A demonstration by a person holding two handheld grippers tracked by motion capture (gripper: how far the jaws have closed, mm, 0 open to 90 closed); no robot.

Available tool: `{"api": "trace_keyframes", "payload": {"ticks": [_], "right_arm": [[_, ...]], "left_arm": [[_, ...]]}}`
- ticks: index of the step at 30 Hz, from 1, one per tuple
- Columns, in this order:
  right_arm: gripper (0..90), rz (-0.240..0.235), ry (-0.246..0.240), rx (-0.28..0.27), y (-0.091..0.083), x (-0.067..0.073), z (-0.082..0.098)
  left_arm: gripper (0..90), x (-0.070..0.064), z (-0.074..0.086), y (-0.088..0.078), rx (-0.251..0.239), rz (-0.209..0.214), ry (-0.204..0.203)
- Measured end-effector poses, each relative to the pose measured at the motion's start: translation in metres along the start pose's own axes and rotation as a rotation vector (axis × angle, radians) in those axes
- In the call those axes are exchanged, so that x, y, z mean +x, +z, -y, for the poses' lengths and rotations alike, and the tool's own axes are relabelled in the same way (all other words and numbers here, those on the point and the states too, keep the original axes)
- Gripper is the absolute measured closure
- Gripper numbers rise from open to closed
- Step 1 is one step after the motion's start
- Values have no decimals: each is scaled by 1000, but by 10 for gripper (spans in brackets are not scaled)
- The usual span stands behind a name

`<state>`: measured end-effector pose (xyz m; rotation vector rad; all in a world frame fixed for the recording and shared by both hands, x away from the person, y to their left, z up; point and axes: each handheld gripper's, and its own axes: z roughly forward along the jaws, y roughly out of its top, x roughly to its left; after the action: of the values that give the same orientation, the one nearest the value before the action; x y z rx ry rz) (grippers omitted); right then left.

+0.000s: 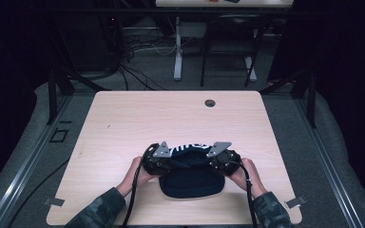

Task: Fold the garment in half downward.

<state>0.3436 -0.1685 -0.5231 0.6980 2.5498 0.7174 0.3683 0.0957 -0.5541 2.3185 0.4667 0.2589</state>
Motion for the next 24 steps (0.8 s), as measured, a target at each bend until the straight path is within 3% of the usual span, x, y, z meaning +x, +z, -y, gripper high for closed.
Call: {"api": "trace_keyframes", "payload": {"ticks": [8,13,20,24], "right_arm": [[678,-1,1,10,-5,4,9],[675,-3,5,19,-4,7,14],[669,-15,-6,39,-4,12,17],[667,-14,-5,39,-5,16,20]], "left_arm": [[514,-7,2,-12,9,21,-27],[407,-12,4,-28,5,34,-59],[324,-16,6,-52,-25,48,-57],[319,-18,4,-62,-47,26,-41]]}}
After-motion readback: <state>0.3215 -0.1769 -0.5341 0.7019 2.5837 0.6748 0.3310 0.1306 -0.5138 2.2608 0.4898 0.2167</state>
